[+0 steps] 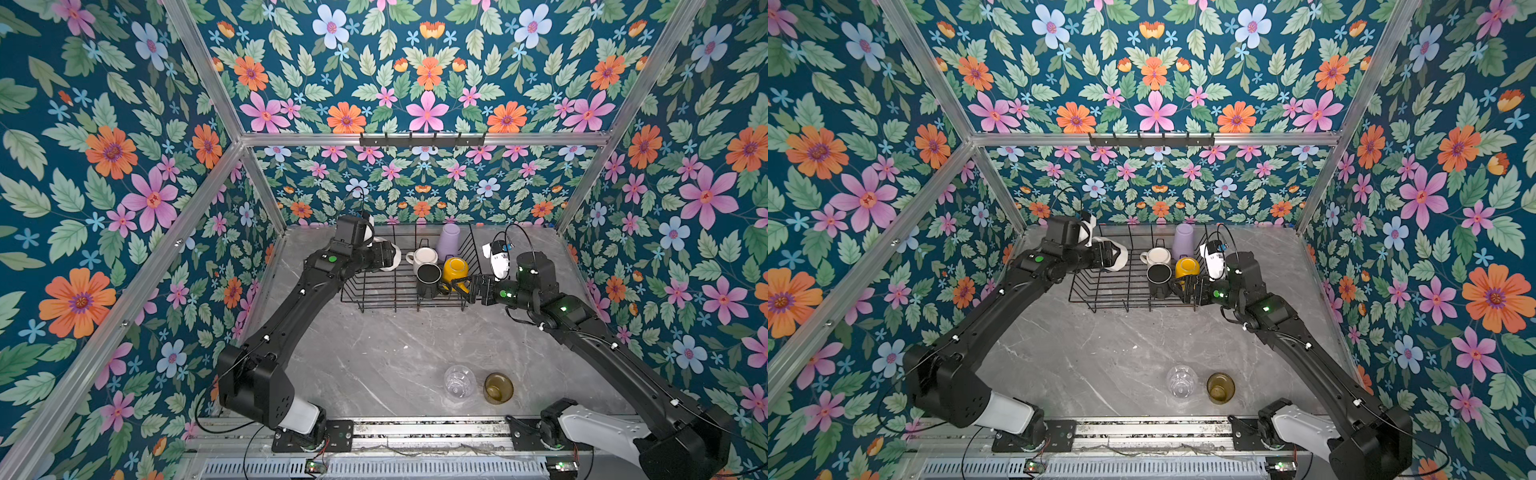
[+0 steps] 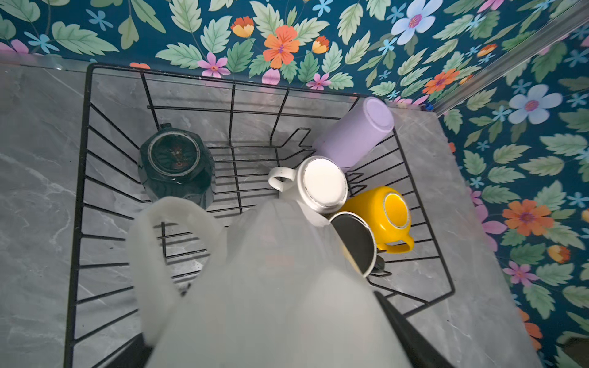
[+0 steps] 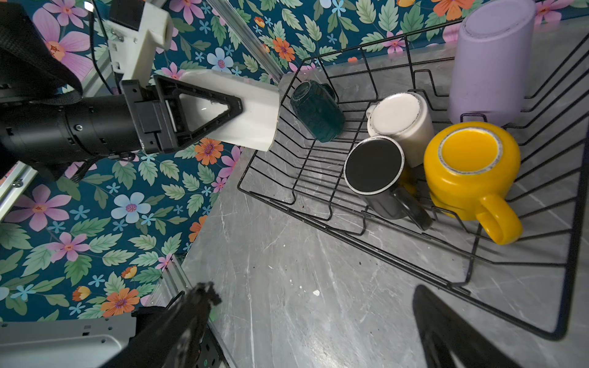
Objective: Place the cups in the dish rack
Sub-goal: 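Lower the white mug upside down into the rack beside the green mug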
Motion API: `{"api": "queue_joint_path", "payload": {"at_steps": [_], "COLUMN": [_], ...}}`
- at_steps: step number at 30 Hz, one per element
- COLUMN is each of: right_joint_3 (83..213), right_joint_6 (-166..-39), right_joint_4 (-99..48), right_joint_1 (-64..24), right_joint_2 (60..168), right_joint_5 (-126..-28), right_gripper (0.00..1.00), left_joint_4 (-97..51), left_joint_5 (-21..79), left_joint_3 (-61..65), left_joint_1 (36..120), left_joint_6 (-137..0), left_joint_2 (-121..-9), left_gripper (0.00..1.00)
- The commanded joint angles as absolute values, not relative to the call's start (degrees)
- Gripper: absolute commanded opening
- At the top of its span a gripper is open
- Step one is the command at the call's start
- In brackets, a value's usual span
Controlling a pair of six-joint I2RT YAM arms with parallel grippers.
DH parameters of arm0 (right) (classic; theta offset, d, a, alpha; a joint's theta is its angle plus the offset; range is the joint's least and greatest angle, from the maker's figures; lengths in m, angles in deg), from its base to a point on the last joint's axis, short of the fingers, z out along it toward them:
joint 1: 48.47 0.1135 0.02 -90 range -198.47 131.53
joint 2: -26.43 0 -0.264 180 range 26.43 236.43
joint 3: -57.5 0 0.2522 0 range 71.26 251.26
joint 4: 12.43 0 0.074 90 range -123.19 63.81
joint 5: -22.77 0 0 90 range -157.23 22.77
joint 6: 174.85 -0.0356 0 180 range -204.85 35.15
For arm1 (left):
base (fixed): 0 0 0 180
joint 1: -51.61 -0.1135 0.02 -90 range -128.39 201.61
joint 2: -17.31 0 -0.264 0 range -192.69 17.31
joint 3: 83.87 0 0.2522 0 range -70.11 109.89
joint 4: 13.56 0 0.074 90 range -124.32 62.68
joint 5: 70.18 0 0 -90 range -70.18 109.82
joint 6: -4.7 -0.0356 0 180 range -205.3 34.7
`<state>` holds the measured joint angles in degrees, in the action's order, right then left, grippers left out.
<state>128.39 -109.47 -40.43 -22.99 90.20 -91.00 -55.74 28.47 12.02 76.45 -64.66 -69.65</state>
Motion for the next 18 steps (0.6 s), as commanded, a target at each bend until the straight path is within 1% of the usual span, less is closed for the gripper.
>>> {"api": "queue_joint_path", "payload": {"at_steps": [1, 11, 18], "right_joint_3": [128.1, 126.6, 125.8], "right_joint_6": [-108.7, -108.3, -108.1], "right_joint_4": [-40.8, -41.1, -41.1], "right_joint_1": [-22.9, -23.0, -23.1], "right_joint_2": [89.7, 88.5, 88.0], "right_joint_5": [-90.2, -89.5, -89.4], "right_gripper": [0.99, 0.99, 0.99], "left_joint_4": [-56.4, -59.6, -60.7], "left_joint_5": [22.9, 17.6, 14.8], "left_joint_3": [15.1, 22.9, 26.7], "left_joint_1": [77.6, 80.4, 80.8], "left_joint_6": [-67.4, -68.7, -69.5], "left_joint_2": [-72.3, -82.2, -88.0], "left_gripper": [0.00, 0.00, 0.00]}}
